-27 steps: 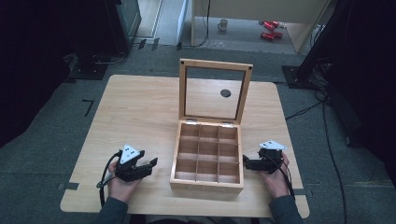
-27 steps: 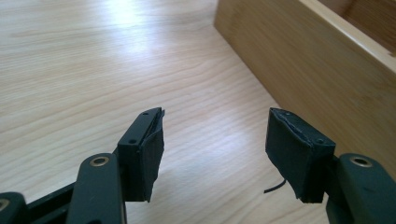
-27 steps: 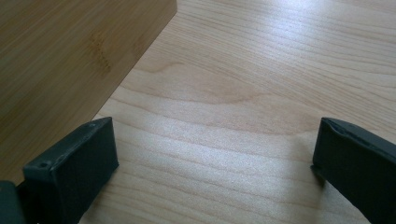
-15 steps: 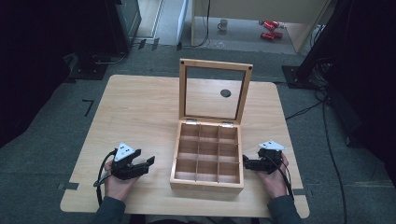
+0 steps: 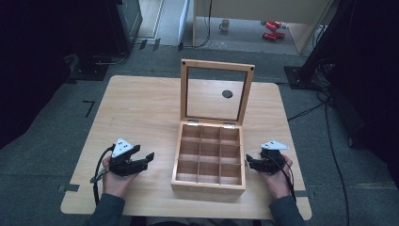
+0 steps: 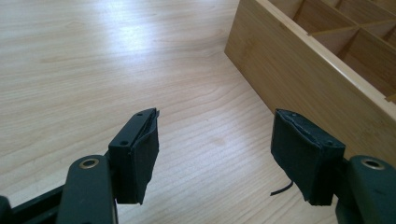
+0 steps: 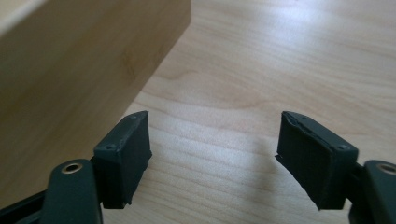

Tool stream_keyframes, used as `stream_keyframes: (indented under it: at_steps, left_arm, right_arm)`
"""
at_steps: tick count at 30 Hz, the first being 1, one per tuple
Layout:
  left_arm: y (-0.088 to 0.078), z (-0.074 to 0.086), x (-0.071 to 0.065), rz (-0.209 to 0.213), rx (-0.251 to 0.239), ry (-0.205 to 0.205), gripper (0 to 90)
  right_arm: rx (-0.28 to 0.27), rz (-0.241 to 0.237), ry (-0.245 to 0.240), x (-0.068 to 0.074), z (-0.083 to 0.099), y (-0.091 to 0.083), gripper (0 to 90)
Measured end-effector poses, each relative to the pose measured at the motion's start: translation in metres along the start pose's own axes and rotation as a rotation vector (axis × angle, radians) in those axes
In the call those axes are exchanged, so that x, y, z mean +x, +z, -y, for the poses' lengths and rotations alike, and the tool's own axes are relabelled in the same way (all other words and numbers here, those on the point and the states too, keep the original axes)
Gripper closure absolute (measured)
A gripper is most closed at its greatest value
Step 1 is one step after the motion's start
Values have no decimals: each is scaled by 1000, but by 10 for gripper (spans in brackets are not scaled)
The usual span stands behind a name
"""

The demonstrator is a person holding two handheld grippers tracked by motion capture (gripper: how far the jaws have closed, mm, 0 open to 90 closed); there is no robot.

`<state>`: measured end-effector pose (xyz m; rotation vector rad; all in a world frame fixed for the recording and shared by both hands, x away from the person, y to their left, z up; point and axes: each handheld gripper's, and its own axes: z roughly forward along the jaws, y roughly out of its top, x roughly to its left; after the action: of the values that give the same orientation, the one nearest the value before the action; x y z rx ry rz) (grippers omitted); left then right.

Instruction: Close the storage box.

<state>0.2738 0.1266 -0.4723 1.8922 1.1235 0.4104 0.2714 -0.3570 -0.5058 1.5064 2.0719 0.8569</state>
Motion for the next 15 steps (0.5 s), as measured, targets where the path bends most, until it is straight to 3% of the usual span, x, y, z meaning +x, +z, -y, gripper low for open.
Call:
stream_keyframes:
  at_steps: [3,15]
  left_arm:
    - [-1,-4,1,3,-3,2,341]
    - [-5,-21,1,4,-20,22,338]
  right_arm:
    - [-30,3,3,1,-5,-9,290]
    - [-63,18,-31,6,-25,-32,295]
